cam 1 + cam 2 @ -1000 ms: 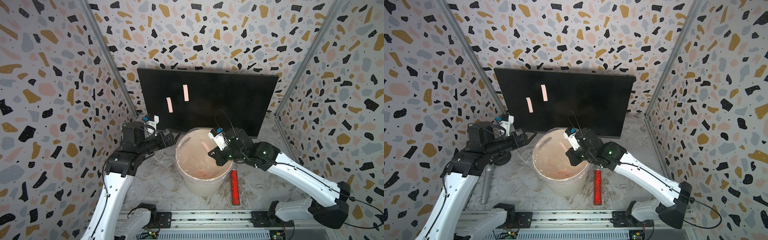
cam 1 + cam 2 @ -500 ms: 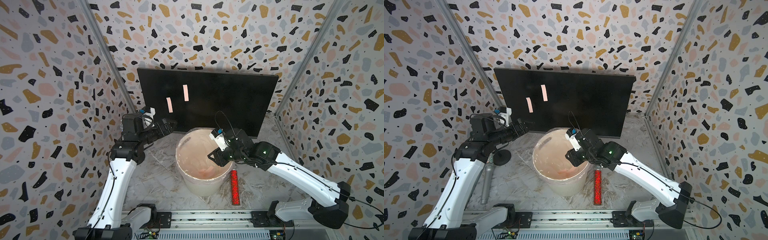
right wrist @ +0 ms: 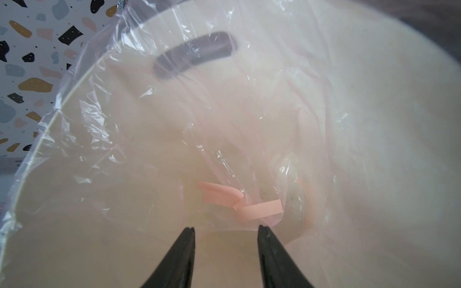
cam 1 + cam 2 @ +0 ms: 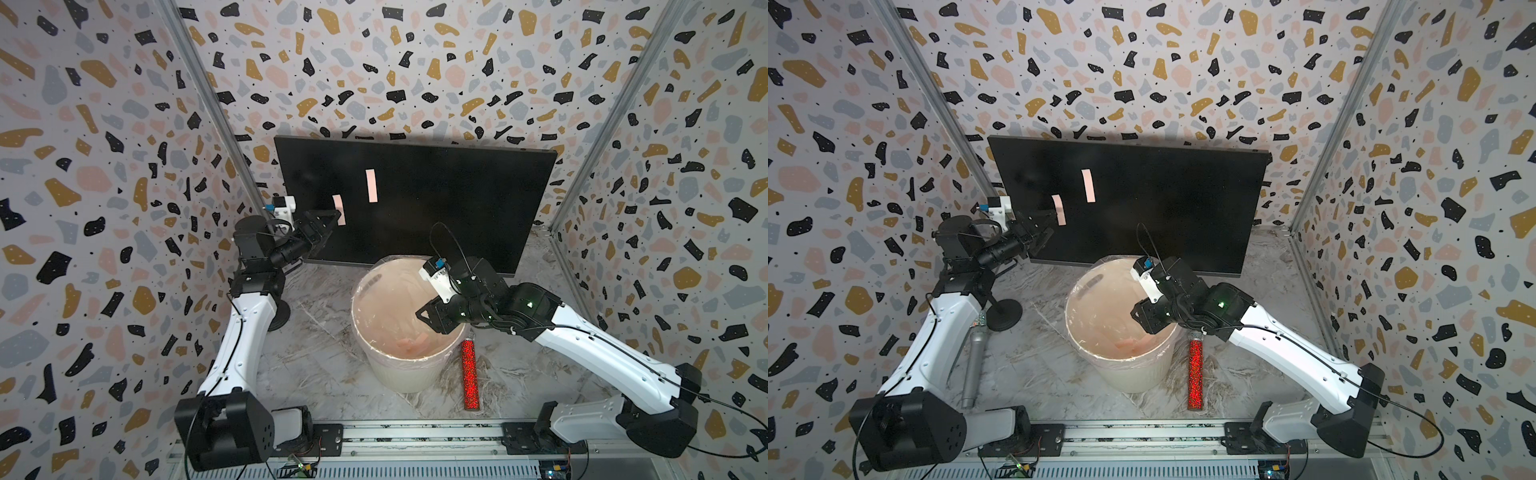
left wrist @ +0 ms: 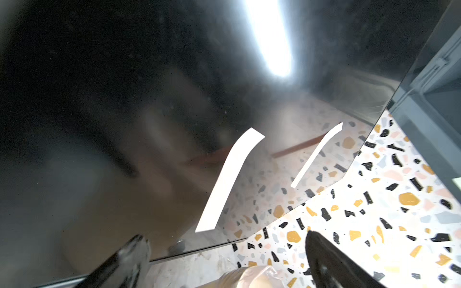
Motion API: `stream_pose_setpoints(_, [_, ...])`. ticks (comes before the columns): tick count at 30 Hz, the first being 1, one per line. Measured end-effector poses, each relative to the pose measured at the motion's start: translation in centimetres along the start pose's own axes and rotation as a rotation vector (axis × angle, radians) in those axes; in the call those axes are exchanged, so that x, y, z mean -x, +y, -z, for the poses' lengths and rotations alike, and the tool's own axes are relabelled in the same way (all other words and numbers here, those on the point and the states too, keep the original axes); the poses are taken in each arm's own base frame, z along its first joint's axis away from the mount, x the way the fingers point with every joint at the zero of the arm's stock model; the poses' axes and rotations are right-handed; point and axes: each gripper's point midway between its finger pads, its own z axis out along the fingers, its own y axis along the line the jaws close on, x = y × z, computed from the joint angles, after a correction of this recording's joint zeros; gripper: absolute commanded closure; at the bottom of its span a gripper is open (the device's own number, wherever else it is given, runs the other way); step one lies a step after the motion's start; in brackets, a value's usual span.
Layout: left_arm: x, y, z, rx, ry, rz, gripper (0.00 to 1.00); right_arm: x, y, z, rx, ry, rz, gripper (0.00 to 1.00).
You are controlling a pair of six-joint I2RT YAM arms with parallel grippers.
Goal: Remove the sticky note from the monitor
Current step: Tear off the sticky note from the monitor.
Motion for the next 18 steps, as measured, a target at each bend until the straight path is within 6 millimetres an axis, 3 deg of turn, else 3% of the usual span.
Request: stream_pose_setpoints(18, [0.7,0.1,-1.7,-0.095,0.048,0.075,0.06,0.1,0.2,0.1,0.006,-0.004,0.004,0.51])
